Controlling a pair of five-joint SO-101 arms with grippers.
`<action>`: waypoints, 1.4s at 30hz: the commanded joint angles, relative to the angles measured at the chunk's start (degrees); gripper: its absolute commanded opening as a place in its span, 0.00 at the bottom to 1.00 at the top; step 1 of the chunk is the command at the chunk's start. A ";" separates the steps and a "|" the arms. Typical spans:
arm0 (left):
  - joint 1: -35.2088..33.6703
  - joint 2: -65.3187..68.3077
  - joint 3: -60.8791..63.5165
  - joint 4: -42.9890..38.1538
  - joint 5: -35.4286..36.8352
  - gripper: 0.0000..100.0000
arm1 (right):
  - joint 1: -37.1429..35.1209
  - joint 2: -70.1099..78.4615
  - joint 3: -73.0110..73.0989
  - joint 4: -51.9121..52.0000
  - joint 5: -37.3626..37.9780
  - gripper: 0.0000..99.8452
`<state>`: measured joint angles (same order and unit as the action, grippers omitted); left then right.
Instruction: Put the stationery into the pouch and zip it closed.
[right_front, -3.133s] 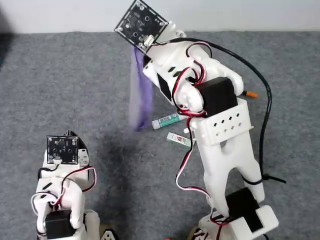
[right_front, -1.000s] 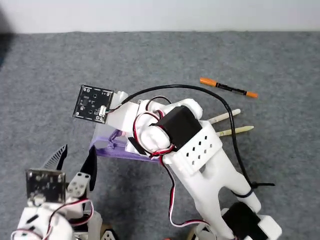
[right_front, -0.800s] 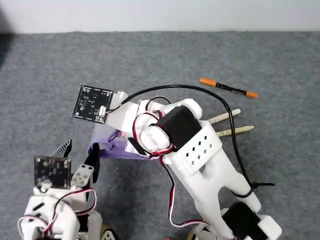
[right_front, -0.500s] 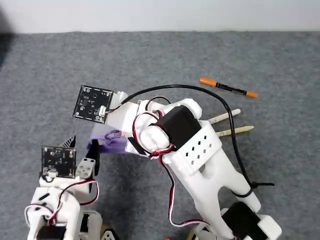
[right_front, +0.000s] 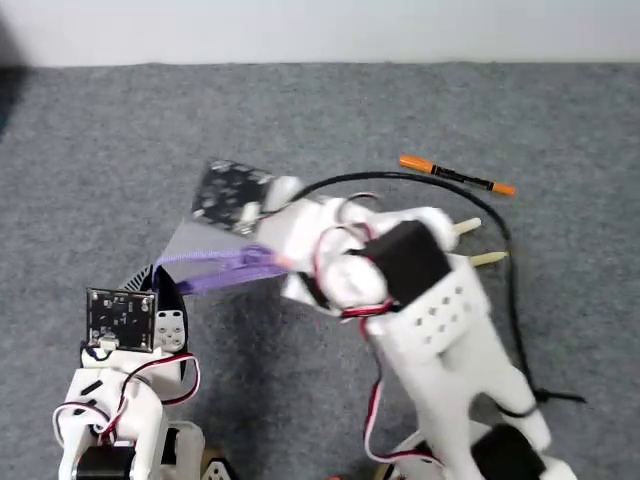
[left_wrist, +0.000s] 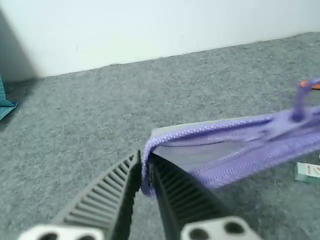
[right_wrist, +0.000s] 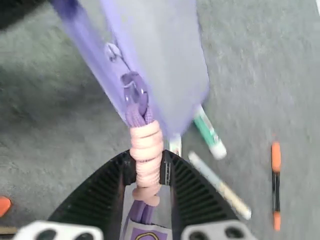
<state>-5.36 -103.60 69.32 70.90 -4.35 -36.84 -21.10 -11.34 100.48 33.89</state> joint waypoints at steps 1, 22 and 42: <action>-0.35 -0.26 0.04 0.26 -0.62 0.01 | 7.43 -7.34 4.66 2.15 2.81 0.01; -0.44 -0.26 -1.89 1.23 -0.44 0.01 | 23.87 -19.30 18.29 1.71 -4.84 0.16; -12.48 -0.18 -6.55 11.78 -0.44 0.01 | 17.80 3.12 18.11 -7.60 -8.70 0.22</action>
<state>-17.23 -103.52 65.80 81.27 -4.62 -15.12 -20.57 7.38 95.03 25.63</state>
